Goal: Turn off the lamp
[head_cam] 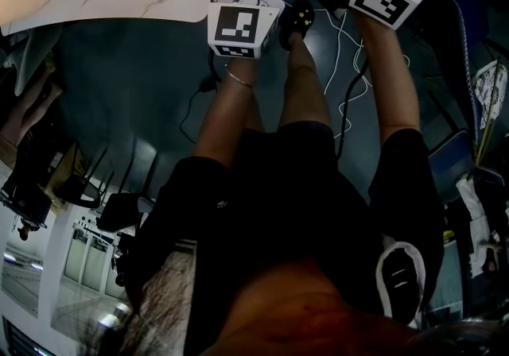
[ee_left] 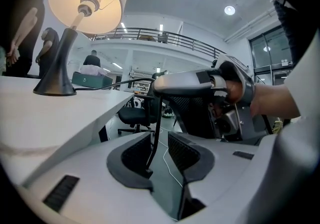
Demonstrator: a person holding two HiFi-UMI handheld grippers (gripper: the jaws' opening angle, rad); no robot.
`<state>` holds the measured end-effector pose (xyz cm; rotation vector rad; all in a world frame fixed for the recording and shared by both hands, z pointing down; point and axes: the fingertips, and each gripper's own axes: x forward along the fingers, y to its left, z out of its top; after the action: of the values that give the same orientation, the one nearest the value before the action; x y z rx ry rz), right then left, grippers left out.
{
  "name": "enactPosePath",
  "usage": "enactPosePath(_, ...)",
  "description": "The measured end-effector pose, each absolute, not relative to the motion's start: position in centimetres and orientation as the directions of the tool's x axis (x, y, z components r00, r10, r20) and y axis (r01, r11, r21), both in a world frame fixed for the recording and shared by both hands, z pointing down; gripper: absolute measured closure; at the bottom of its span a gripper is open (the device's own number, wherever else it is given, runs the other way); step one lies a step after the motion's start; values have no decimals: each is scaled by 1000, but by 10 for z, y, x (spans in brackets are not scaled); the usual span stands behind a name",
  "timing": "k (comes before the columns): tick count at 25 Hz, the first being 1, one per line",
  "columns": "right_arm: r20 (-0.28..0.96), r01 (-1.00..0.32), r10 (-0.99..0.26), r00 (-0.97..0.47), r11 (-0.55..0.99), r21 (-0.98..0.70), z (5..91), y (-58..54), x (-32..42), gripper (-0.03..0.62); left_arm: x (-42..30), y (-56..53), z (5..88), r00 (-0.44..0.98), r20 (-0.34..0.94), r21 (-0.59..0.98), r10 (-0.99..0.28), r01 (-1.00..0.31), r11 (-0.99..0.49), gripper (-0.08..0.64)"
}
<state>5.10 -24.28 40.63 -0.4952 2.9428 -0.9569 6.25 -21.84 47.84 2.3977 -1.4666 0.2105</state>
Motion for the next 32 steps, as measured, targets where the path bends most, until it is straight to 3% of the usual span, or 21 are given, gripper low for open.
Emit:
enactPosePath(2, 84, -294, -303, -949, 760, -579, 407, -243, 51, 578, 62, -220, 476, 462, 275, 205, -843, -885, -418, 474)
enactPosePath(5, 78, -295, -309, -948, 758, -583, 407, -243, 51, 578, 64, -220, 474, 472, 276, 199, -837, -880, -430, 544)
enactPosePath(11, 38, -318, -349, -936, 797, -514, 405, -245, 62, 577, 73, -217, 469, 509, 288, 204, -811, -860, -468, 548)
enactPosePath(17, 67, -469, -493, -867, 765, -441, 419, -255, 103, 571, 81, -217, 459, 551, 262, 260, -792, -831, -492, 548)
enactPosePath(26, 185, -576, -559, -808, 685, -447, 477, -222, 123, 565, 86, -222, 434, 588, 225, 287, -777, -802, -524, 548)
enactPosePath(32, 183, -603, -607, -774, 616, -506, 497, -208, 116, 511, 89, -221, 422, 599, 209, 296, -773, -792, -534, 548)
